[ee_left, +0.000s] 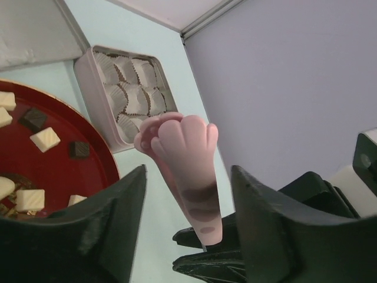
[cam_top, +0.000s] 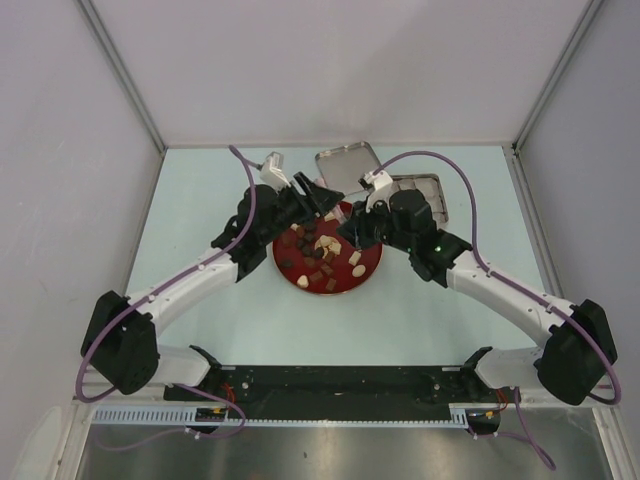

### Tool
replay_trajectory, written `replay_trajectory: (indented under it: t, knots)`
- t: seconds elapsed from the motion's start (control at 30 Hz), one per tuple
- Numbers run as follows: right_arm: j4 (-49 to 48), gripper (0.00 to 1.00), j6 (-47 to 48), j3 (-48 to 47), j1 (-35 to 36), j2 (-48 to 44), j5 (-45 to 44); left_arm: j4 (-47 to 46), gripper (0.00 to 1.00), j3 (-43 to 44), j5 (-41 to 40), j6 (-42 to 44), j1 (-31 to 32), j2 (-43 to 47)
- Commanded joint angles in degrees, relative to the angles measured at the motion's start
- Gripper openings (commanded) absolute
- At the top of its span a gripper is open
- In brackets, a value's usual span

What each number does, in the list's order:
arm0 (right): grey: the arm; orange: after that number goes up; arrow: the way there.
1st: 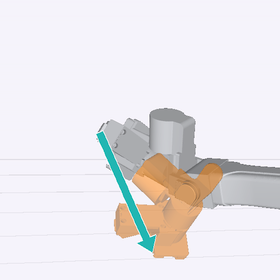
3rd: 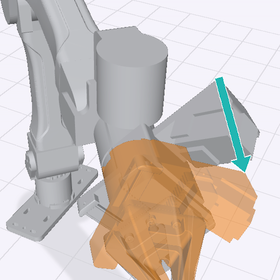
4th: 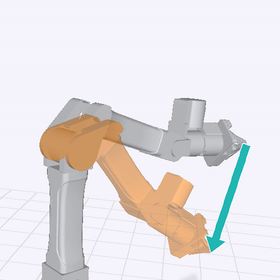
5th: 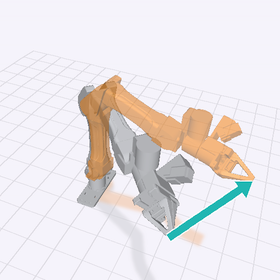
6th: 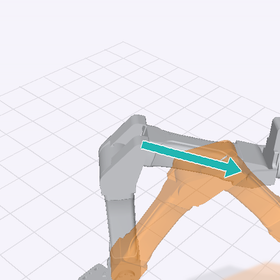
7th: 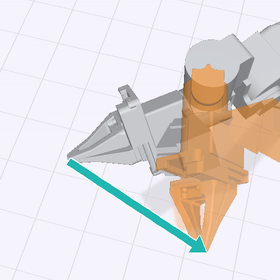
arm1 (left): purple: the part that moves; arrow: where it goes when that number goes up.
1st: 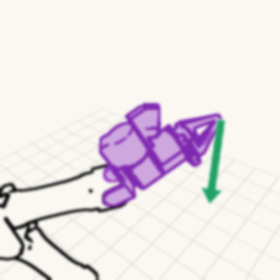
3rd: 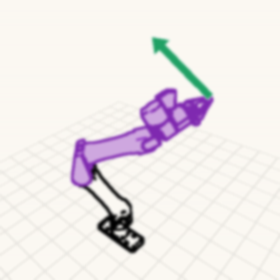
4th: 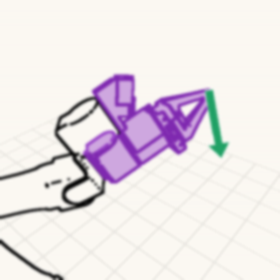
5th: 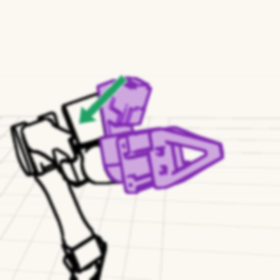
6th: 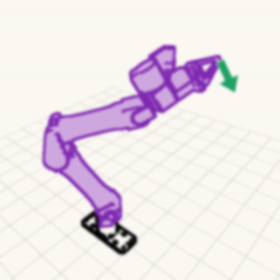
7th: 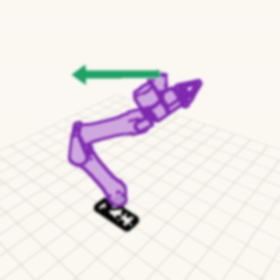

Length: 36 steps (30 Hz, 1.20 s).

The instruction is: Pack the chocolate

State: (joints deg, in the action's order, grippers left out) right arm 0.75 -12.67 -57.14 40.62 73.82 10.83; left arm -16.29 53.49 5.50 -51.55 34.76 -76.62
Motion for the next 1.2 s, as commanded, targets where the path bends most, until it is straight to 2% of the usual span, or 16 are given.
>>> replay_trajectory:
  t: [0.0,0.27,0.4,0.5,0.7,1.17]
  knots:
    - [-1.1,0.16,1.8,-3.3,0.8,0.6,-1.3,-4.5,0.58,-1.7,-0.8,-3.9,0.5,0.3]
    - [2.8,0.20,1.9,-4.5,1.8,1.1,-2.4,-6.2,0.20,-3.2,0.4,-8.0,0.5,0.5]
    - [4.1,0.22,1.9,-4.7,2.6,1.1,-3.8,-7.6,0.08,-4.7,0.8,-11.5,0.4,0.8]
    - [4.8,0.28,2.0,-4.9,3.6,1.1,-5.4,-8.5,0.02,-6.4,0.6,-14.9,0.4,1.3]
    - [6.2,0.39,3.0,-5.2,6.2,1.8,-9.1,-11.6,0.00,-9.2,0.7,-21.7,0.4,1.6]
    - [9.1,0.39,3.5,-5.3,10.2,1.7,-16.3,-17.4,0.00,-15.3,-2.0,-31.3,0.4,4.7]
